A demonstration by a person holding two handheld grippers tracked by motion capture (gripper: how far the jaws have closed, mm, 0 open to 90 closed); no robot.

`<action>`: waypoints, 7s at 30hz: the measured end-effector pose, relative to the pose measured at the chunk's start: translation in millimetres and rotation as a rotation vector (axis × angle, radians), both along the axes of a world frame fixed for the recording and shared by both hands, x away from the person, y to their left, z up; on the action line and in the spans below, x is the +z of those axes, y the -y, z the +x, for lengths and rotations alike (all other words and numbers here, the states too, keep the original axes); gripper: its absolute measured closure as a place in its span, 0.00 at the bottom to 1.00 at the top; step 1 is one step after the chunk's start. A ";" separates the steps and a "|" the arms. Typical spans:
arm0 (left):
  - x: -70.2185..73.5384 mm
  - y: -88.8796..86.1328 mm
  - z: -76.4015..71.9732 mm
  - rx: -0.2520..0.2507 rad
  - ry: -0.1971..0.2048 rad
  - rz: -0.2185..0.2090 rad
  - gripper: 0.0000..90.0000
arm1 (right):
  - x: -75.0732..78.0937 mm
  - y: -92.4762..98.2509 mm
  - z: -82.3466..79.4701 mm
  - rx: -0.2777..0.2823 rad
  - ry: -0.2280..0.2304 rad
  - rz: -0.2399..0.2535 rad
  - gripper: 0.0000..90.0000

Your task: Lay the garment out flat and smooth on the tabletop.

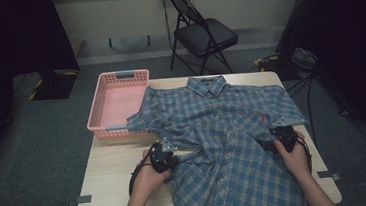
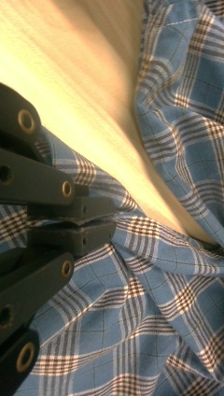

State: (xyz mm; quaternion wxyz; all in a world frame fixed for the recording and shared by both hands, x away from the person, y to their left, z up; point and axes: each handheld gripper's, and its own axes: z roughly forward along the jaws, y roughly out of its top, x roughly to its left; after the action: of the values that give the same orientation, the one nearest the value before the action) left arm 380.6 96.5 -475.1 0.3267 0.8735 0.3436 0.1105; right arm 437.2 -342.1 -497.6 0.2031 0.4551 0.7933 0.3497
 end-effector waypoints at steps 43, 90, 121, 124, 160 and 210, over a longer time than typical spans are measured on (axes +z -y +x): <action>-6.2 6.4 -30.9 0.004 0.011 -0.057 0.93 | 0.0 -0.1 -0.7 0.004 0.000 -0.002 0.21; 2.2 -55.0 -37.5 0.158 0.007 -0.125 0.96 | 0.0 -0.2 -0.8 0.005 0.000 -0.002 0.21; -13.4 18.6 2.0 0.030 0.091 -0.044 0.93 | 0.0 -0.1 -1.5 0.009 -0.001 -0.001 0.21; -12.6 15.7 -2.8 0.009 0.078 -0.045 0.95 | 0.1 -0.1 -1.8 0.009 -0.001 -0.001 0.21; -3.7 -52.0 -32.6 0.298 0.174 -0.122 0.38 | 12.7 40.4 -51.1 -0.023 0.004 0.059 0.14; 13.5 -52.6 -14.5 0.107 0.231 -0.212 0.16 | 14.9 1.8 -49.6 0.182 -0.006 0.092 0.13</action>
State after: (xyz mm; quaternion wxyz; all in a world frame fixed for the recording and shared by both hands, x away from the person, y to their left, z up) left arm 366.0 149.2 -461.5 0.4480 0.7961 0.3595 0.1906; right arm 387.6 -343.9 -482.7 0.1471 0.3910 0.8151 0.4014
